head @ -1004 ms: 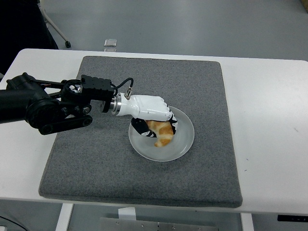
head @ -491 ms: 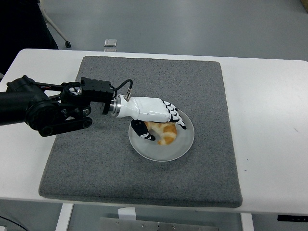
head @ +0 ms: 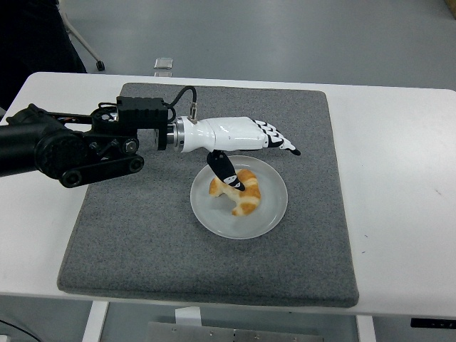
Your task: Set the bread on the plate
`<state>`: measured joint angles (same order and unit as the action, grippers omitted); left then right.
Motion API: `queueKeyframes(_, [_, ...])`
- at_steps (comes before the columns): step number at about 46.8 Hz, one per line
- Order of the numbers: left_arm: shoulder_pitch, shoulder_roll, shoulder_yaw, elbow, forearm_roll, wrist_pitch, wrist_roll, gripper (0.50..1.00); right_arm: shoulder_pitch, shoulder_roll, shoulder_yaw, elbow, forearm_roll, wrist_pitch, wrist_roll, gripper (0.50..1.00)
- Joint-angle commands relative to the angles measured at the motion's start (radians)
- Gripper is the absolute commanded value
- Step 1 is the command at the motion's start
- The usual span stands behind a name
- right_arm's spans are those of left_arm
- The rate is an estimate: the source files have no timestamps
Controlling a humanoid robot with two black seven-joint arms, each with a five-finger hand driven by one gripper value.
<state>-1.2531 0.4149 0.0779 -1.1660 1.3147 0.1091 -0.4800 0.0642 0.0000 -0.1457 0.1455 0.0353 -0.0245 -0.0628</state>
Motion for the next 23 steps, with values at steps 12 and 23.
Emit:
queueKeyframes(12, [0.000, 0.001, -0.132, -0.001, -0.487, 0.003, 0.041, 0.992, 0.000, 0.000, 0.000, 0.000, 0.000, 0.000, 0.000, 0.932])
queueKeyframes(23, [0.004, 0.042, -0.202, 0.014, -0.871, 0.004, 0.075, 0.994, 0.000, 0.000, 0.000, -0.001, 0.000, 0.000, 0.000, 0.930])
